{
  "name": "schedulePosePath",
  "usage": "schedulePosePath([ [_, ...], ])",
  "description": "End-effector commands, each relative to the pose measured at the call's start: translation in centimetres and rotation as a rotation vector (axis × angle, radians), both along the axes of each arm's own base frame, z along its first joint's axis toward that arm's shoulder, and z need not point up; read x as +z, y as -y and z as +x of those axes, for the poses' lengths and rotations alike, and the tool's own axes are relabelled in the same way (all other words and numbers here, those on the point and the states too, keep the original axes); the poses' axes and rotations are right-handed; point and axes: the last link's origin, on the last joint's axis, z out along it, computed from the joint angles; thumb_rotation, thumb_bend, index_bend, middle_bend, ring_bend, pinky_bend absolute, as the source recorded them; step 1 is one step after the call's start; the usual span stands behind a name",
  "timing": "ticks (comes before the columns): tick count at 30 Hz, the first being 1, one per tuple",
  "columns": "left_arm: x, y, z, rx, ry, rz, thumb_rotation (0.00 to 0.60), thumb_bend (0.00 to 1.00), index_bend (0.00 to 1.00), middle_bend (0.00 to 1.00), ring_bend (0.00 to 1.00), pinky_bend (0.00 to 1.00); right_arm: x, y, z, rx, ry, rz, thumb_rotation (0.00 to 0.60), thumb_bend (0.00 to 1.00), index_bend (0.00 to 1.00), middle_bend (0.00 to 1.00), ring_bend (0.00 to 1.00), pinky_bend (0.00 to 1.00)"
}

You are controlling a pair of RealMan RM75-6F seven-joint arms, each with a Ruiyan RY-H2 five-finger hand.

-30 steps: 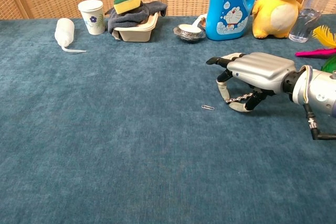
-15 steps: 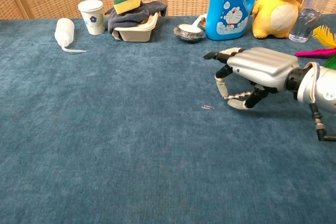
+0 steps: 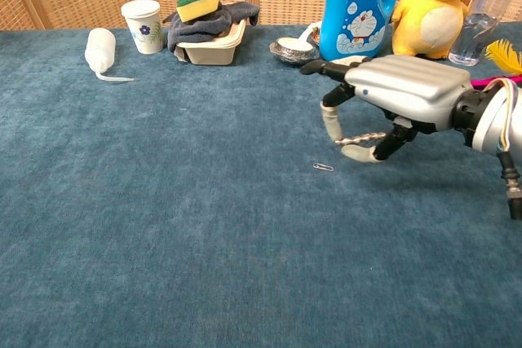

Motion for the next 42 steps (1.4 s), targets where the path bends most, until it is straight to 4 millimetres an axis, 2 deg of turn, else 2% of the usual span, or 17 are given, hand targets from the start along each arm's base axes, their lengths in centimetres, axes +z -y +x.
schedulePosePath([
  [1, 0.1, 0.0, 0.0, -0.002, 0.003, -0.001, 0.6, 0.22, 0.0, 0.0, 0.0, 0.0, 0.3, -0.8, 1.7, -0.02, 0.081, 0.06, 0.6, 0.43, 0.59, 0.0, 0.0, 0.05],
  [6, 0.3, 0.1, -0.2, -0.003, 0.012, -0.001, 0.6, 0.22, 0.0, 0.0, 0.0, 0.0, 0.1, -1.6, 3.9, -0.076, 0.206, 0.167, 0.6, 0.43, 0.59, 0.0, 0.0, 0.05],
  [13, 0.6, 0.2, -0.3, -0.005, 0.024, 0.003, 0.6, 0.22, 0.0, 0.0, 0.0, 0.0, -0.9, -1.5, 5.9, -0.124, 0.295, 0.258, 0.6, 0.43, 0.6, 0.0, 0.0, 0.05],
  [17, 0.5, 0.1, -0.4, 0.0, 0.026, -0.001, 0.6, 0.22, 0.0, 0.0, 0.0, 0.0, -1.7, -0.8, 7.0, -0.172, 0.345, 0.307, 0.6, 0.43, 0.6, 0.0, 0.0, 0.05],
  [24, 0.2, -0.1, -0.4, 0.005, 0.023, -0.016, 0.6, 0.22, 0.0, 0.0, 0.0, 0.0, -2.7, 1.5, 8.7, -0.257, 0.394, 0.332, 0.6, 0.45, 0.61, 0.01, 0.0, 0.05],
  [32, 0.4, -0.1, -0.7, 0.017, 0.033, -0.015, 0.6, 0.22, 0.0, 0.0, 0.0, 0.0, -3.5, 2.9, 9.3, -0.371, 0.469, 0.367, 0.6, 0.45, 0.61, 0.01, 0.0, 0.05],
  [42, 0.4, -0.1, -0.8, 0.018, 0.034, -0.018, 0.6, 0.22, 0.0, 0.0, 0.0, 0.0, -2.9, 3.6, 8.7, -0.425, 0.522, 0.401, 0.6, 0.45, 0.61, 0.01, 0.0, 0.09],
])
